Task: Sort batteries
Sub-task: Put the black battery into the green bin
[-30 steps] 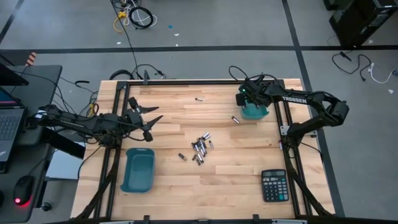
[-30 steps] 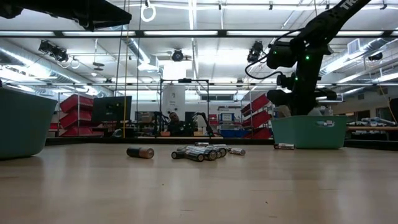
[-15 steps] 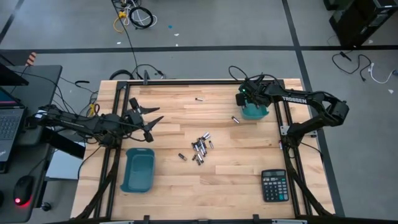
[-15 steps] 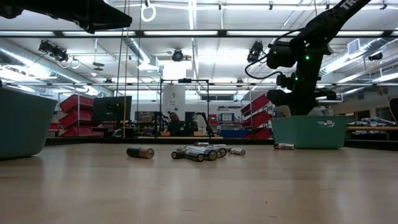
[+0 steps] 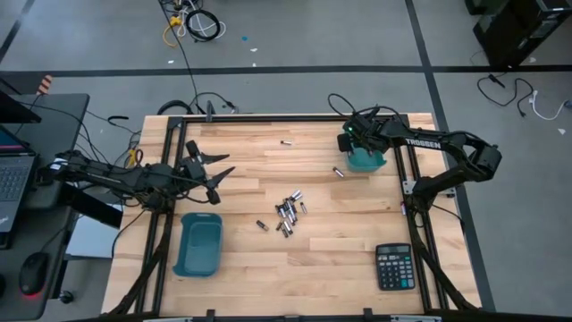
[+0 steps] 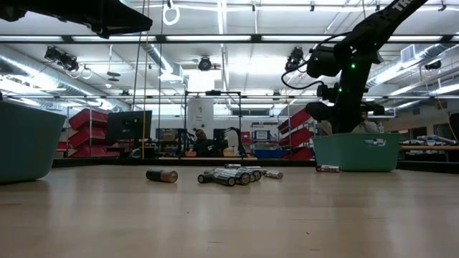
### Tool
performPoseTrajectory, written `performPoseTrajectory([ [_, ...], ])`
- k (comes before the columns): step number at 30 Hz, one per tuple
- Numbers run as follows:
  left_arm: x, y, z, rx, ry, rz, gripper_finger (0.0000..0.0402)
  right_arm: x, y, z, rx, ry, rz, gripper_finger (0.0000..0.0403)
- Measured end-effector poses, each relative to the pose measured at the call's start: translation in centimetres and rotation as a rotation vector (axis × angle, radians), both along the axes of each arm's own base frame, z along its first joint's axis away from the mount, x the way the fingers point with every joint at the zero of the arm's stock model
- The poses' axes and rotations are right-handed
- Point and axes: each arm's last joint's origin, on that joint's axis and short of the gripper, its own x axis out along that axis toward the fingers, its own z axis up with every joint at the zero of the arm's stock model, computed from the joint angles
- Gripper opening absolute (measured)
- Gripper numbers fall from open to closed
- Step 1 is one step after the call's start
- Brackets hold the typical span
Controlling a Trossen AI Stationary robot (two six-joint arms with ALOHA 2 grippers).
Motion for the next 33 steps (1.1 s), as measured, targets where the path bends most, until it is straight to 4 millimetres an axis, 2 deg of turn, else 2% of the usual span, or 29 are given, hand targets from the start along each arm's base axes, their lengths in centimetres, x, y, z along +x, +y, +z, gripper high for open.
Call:
performPoseTrajectory([
  [16, 0.00, 0.00, 0.00, -0.001, -0.001, 0.000, 0.0182, 0.05, -0.04, 0.03, -0.004, -0.007, 0.000, 0.0061],
  [33, 0.00, 0.00, 0.00, -0.002, -0.001, 0.000, 0.0182, 0.15, -0.11, 0.08, -0.013, -0.018, 0.000, 0.0085],
])
